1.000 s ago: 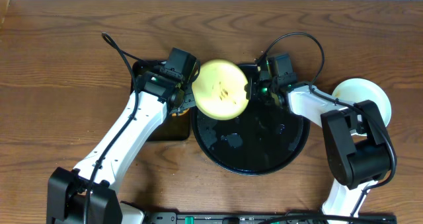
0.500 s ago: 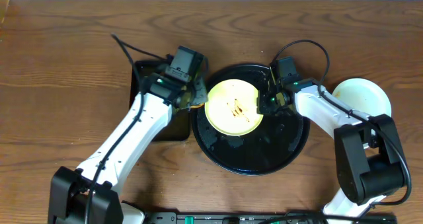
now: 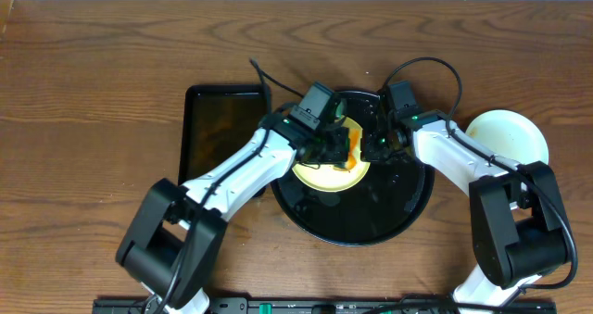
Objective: Clean dirty plates on tray and stack at the side
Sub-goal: 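Scrub the yellow plate with the sponge in the left gripper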
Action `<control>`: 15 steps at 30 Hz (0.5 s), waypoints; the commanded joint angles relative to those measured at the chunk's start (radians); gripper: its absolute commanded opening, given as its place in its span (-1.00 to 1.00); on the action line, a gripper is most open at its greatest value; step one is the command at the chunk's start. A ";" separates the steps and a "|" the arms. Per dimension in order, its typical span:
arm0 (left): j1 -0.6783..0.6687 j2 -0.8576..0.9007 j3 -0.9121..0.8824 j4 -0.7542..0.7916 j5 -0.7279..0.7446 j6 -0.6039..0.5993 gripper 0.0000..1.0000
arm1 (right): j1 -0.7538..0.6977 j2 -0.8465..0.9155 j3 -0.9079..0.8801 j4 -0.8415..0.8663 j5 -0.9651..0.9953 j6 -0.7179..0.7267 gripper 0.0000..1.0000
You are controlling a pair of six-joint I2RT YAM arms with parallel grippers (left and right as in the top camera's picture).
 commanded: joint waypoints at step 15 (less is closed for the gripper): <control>-0.005 0.166 0.008 0.101 0.126 -0.019 -0.85 | 0.009 -0.001 -0.024 -0.016 0.054 -0.013 -0.98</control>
